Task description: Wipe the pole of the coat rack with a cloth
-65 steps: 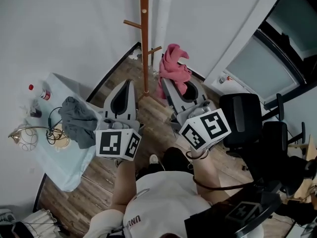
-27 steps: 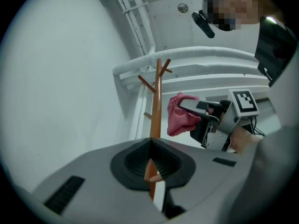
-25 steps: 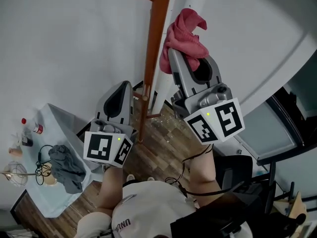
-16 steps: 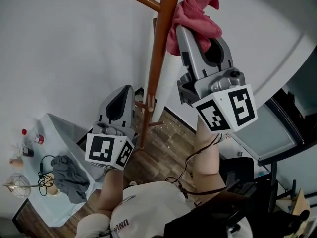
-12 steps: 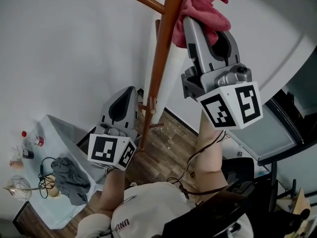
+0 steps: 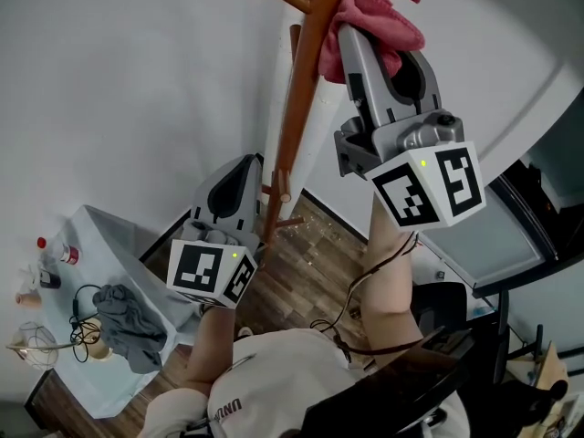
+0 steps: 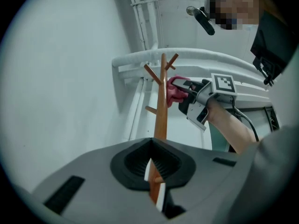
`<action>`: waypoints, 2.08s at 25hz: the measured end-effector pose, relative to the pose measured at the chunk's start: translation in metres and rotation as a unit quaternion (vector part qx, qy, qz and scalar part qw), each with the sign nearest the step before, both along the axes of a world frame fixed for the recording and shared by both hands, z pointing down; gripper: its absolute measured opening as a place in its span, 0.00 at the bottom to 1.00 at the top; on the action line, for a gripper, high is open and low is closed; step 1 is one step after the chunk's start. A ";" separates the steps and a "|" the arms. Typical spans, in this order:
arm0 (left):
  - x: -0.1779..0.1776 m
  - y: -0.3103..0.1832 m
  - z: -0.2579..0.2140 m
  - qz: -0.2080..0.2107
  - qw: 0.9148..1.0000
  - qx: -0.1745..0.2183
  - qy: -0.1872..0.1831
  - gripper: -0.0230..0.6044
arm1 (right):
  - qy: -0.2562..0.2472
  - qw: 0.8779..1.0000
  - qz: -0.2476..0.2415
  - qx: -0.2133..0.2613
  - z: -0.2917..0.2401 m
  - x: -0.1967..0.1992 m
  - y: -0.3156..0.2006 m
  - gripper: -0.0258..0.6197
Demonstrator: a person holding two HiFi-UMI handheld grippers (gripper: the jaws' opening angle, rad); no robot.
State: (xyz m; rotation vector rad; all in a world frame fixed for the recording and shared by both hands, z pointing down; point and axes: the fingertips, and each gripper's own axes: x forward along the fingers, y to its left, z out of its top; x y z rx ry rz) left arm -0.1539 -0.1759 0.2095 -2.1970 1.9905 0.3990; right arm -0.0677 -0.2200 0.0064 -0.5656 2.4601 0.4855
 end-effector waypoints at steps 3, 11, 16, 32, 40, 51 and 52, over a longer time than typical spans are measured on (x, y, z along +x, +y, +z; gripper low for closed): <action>0.000 0.002 0.004 -0.001 1.000 -0.004 -0.001 0.05 | 0.008 1.000 -0.002 -0.012 0.010 -0.003 -0.001 0.18; 0.001 0.004 0.010 -0.002 1.000 -0.013 0.013 0.05 | 0.022 0.999 -0.008 -0.048 0.038 -0.004 -0.010 0.18; -0.001 0.007 0.012 -0.004 1.000 -0.017 0.015 0.05 | 0.028 0.997 -0.011 -0.069 0.055 -0.006 -0.013 0.18; -0.002 0.009 0.036 -0.004 0.998 -0.051 0.020 0.05 | 0.050 0.990 -0.024 -0.130 0.106 -0.014 -0.018 0.18; 0.000 0.014 0.050 0.003 0.997 -0.070 0.014 0.05 | 0.067 0.986 -0.019 -0.154 0.131 -0.017 -0.020 0.18; -0.001 0.016 0.065 0.006 0.995 -0.097 0.011 0.05 | 0.088 0.978 -0.013 -0.190 0.161 -0.023 -0.022 0.18; -0.001 0.017 0.066 0.006 0.995 -0.099 0.012 0.05 | 0.090 0.977 -0.012 -0.194 0.165 -0.024 -0.023 0.18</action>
